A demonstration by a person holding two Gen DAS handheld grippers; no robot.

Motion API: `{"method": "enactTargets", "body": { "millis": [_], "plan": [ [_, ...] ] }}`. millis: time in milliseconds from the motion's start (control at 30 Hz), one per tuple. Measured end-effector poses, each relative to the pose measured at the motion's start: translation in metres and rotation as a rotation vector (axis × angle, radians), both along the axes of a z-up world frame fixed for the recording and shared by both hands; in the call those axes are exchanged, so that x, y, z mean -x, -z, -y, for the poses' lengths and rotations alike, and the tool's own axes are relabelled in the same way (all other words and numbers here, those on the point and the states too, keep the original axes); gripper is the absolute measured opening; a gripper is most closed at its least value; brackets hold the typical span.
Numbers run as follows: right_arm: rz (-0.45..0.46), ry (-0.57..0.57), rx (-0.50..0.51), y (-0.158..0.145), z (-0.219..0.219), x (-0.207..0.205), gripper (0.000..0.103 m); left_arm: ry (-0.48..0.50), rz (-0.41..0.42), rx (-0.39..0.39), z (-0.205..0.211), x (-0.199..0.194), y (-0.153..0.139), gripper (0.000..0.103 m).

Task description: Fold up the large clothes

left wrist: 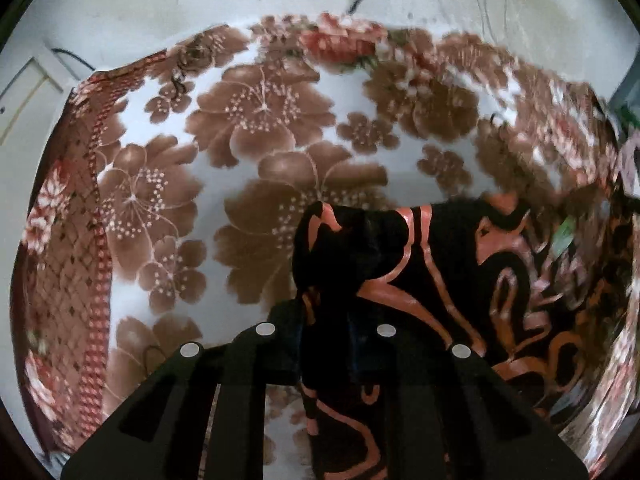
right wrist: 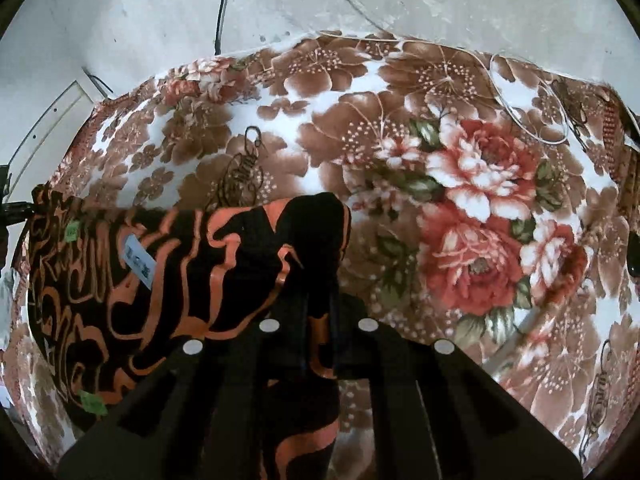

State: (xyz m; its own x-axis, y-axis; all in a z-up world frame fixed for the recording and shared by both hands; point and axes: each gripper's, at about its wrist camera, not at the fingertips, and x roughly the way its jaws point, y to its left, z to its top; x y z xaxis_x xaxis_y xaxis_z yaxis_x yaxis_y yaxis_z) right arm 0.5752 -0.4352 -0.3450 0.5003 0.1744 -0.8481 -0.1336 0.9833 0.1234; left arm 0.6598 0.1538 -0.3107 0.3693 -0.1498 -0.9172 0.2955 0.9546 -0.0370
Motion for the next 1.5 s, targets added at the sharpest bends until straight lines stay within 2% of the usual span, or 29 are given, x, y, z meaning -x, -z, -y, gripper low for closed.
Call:
{"method": "enactTargets", "body": {
  "millis": [133,233,300,367,433,467,500,567,600,733,833,967,1033,1167,1233,1300,1433,1500],
  "plan": [
    [-0.033,-0.030,0.102,0.041,-0.013,-0.011,0.008,0.017,-0.067,-0.034,0.006,-0.017,0.046,0.016],
    [-0.062,-0.004,0.099,0.075,-0.014,-0.010,0.009,0.009,-0.080,-0.050,0.010,-0.023,0.078,0.018],
    [-0.078,-0.010,0.103,0.089,-0.015,-0.007,0.010,0.001,-0.076,-0.056,0.012,-0.023,0.085,0.019],
    [-0.086,-0.018,0.106,0.091,-0.018,-0.005,0.012,0.013,-0.058,-0.094,0.019,-0.020,0.084,0.022],
    [-0.088,-0.015,0.113,0.084,-0.020,-0.001,0.013,0.020,-0.041,-0.116,0.023,-0.015,0.074,0.036],
    [-0.086,-0.011,0.119,0.078,-0.020,0.000,0.018,0.019,-0.024,-0.123,0.023,-0.012,0.069,0.043],
    [-0.074,0.002,0.128,0.068,-0.020,0.003,0.022,0.014,0.005,-0.122,0.020,-0.009,0.060,0.054],
    [-0.055,0.035,0.121,0.052,-0.019,0.010,0.057,-0.012,0.063,-0.116,0.016,0.002,0.038,0.066],
    [-0.037,0.046,0.118,0.043,-0.020,0.014,0.063,-0.025,0.093,-0.105,0.015,0.010,0.027,0.071],
    [0.027,0.038,0.124,0.006,-0.050,0.042,0.067,-0.036,0.217,-0.085,0.035,0.060,-0.011,0.087],
    [0.080,0.060,0.099,-0.004,-0.093,0.066,0.091,-0.051,0.276,-0.054,0.068,0.098,-0.014,0.095],
    [0.111,0.125,0.037,0.004,-0.155,0.089,0.093,-0.110,0.300,-0.022,0.115,0.136,0.003,0.097],
    [0.110,0.135,0.030,0.011,-0.182,0.095,0.094,-0.165,0.299,0.027,0.135,0.151,0.016,0.097],
    [0.115,0.164,0.115,0.034,-0.222,0.105,0.093,-0.171,0.341,0.026,0.172,0.167,0.038,0.097],
    [0.105,0.173,0.148,0.052,-0.222,0.108,0.094,-0.152,0.343,0.008,0.182,0.170,0.049,0.097],
    [0.131,0.154,0.218,0.064,-0.221,0.113,0.096,-0.135,0.349,-0.035,0.183,0.171,0.066,0.098],
    [0.168,0.117,0.281,0.077,-0.202,0.121,0.097,-0.101,0.392,-0.124,0.164,0.170,0.086,0.099],
    [0.191,0.114,0.320,0.077,-0.189,0.124,0.098,-0.110,0.394,-0.139,0.141,0.169,0.092,0.099]
  ]
}}
